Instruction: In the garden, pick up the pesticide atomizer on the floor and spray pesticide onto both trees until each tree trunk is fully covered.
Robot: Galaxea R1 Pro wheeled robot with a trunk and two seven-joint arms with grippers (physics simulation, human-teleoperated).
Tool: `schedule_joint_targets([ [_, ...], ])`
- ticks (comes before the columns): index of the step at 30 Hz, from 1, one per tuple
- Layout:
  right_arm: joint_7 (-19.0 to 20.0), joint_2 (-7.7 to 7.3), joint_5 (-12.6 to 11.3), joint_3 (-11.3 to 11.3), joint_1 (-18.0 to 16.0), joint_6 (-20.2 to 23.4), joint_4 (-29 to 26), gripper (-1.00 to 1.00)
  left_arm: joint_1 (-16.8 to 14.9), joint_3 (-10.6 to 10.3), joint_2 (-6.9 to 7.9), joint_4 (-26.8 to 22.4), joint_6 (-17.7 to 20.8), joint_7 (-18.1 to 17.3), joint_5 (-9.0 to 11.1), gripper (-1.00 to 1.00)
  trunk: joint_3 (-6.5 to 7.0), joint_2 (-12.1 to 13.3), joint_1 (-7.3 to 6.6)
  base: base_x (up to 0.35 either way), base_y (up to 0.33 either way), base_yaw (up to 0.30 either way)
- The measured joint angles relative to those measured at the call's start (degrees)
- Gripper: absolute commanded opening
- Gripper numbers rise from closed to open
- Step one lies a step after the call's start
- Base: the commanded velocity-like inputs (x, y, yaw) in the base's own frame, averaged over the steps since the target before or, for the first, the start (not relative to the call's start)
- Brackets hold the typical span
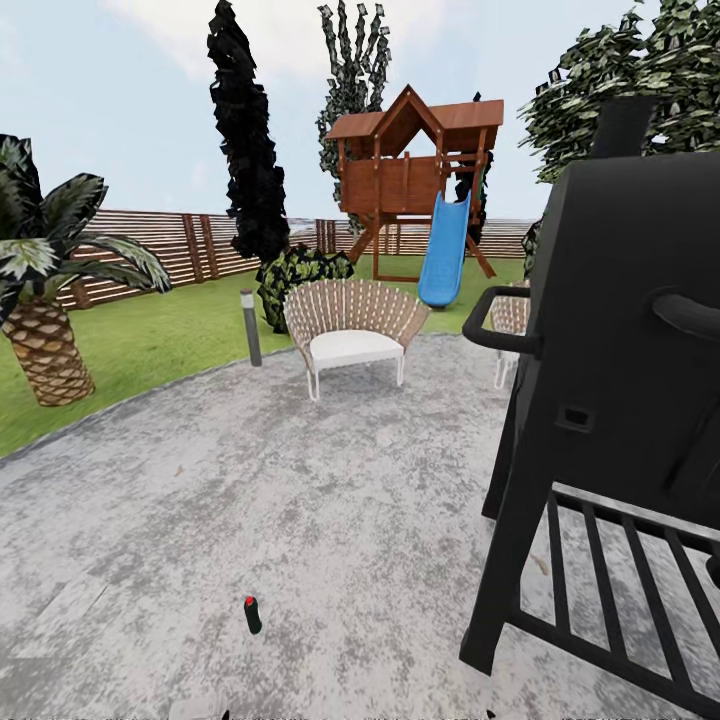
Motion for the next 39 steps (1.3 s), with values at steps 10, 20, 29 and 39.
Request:
schedule_joint_targets([
  [10, 0.0, 0.03, -0.1, 0.0, 0.0, 0.0, 0.0, 1.00, 0.0, 0.0, 0.09, 0.0, 0.0, 0.0, 0.0, 1.00, -1.80, -4.0, 2.20, 0.000, 0.000, 0.000],
  [20, 0.0, 0.09, -0.2, 0.0, 0.0, 0.0, -0.1, 1.00, -0.1, 0.1, 0.26, 0.1, 0.0, 0.0, 0.0, 1.00, -3.59, -8.0, 4.39, 0.000, 0.000, 0.000],
  [29, 0.0, 0.19, -0.6, -1.1, -1.0, 0.2, -4.5, 1.00, -0.1, 0.0, 0.30, 0.1, 0.0, 0.0, 0.0, 1.00, -5.20, -11.6, 6.37, 0.000, 0.000, 0.000],
  [39, 0.0, 0.83, -0.5, -0.9, -9.5, 0.9, -10.4, 1.00, -0.1, 0.0, 0.32, 0.1, 0.0, 0.0, 0.0, 1.00, -7.00, -15.6, 8.57, 0.000, 0.000, 0.000],
])
